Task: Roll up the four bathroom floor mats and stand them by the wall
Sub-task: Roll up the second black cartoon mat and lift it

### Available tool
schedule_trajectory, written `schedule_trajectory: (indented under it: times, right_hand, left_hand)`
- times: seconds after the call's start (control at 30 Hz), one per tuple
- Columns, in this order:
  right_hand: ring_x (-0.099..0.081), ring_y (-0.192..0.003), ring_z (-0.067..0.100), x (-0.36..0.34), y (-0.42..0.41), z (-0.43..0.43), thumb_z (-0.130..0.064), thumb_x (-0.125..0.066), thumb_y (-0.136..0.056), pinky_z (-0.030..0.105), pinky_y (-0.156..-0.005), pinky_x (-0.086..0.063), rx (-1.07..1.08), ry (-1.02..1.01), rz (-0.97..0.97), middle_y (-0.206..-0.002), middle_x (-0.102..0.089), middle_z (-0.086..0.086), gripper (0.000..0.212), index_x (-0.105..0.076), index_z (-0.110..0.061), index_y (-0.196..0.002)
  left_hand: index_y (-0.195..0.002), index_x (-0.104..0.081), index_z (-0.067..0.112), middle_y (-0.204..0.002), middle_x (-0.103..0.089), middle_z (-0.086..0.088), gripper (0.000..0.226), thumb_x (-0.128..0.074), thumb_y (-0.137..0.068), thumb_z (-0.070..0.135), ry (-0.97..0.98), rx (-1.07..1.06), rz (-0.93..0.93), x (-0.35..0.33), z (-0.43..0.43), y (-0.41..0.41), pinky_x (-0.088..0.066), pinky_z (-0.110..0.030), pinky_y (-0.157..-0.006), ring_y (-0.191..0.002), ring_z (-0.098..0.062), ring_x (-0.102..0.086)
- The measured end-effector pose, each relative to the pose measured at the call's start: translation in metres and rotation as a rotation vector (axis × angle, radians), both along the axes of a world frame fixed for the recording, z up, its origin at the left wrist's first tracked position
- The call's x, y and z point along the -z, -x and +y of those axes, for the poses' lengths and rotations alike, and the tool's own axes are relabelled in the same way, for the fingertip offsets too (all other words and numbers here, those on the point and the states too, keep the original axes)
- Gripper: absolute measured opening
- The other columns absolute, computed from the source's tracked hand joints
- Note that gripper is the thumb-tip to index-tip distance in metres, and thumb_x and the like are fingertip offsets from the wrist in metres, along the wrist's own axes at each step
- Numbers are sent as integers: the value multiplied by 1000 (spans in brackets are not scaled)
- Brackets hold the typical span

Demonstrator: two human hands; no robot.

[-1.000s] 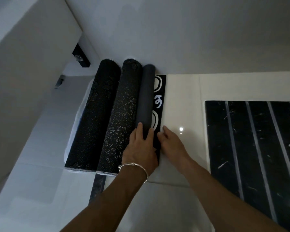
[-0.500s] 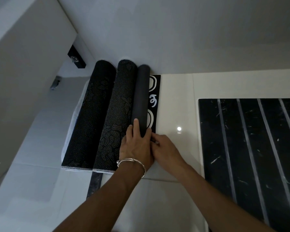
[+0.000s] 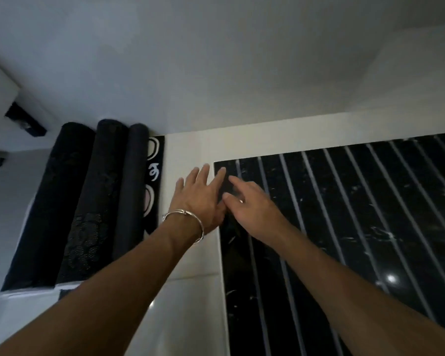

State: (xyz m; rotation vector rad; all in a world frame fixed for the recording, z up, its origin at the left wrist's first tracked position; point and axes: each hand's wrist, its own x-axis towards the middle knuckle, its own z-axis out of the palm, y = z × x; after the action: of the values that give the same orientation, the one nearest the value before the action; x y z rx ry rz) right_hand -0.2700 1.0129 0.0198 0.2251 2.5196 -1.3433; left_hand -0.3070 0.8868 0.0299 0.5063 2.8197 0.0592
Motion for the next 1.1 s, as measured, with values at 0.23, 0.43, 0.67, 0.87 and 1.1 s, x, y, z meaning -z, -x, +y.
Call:
schedule_trajectory:
  times: [0.23,0.43,0.67,0.87,1.1]
  right_hand:
    - [-35,-134,13,-62,-68,146,-43,-42,-98,34,-109,-31,209,-34,-9,-151,-29,-7,56,-23,-35,-149]
    - [-37,-134,14,-158,-130,274,-45,-44,-96,39,-110,-33,342,-39,75,-150,-30,-6,55,-26,-35,-148]
    - [-36,-135,17,-210,-210,380,-44,-45,-96,34,-106,-31,413,-149,59,-150,-31,-2,54,-32,-31,-146]
    - [-37,-135,23,-189,-216,416,-40,-47,-96,34,-106,-31,455,-245,-52,-149,-34,4,50,-38,-26,-143]
    - [-28,-141,25,-210,-252,462,-42,-39,-99,35,-113,-24,517,-391,-298,-154,-28,8,53,-29,-24,-148]
  left_hand:
    - [-151,2,30,-159,-10,-8,67,-36,-99,46,-82,155,-103,-69,134,-29,-13,-38,-118,-146,-26,-11]
    - [-151,-5,30,-155,-26,-5,62,-36,-99,42,-162,318,-95,-173,262,-66,-25,-32,-112,-139,-24,-30]
    - [-151,-11,31,-151,-35,-6,59,-37,-99,42,-252,450,-134,-220,379,-132,-31,-29,-106,-133,-23,-40]
    - [-152,-13,29,-147,-39,-7,59,-39,-99,40,-170,649,-167,-191,421,-125,-33,-27,-103,-124,-21,-48]
    - [-150,-21,27,-143,-45,-11,57,-42,-99,38,-120,866,-237,-179,497,-101,-32,-26,-103,-129,-26,-44]
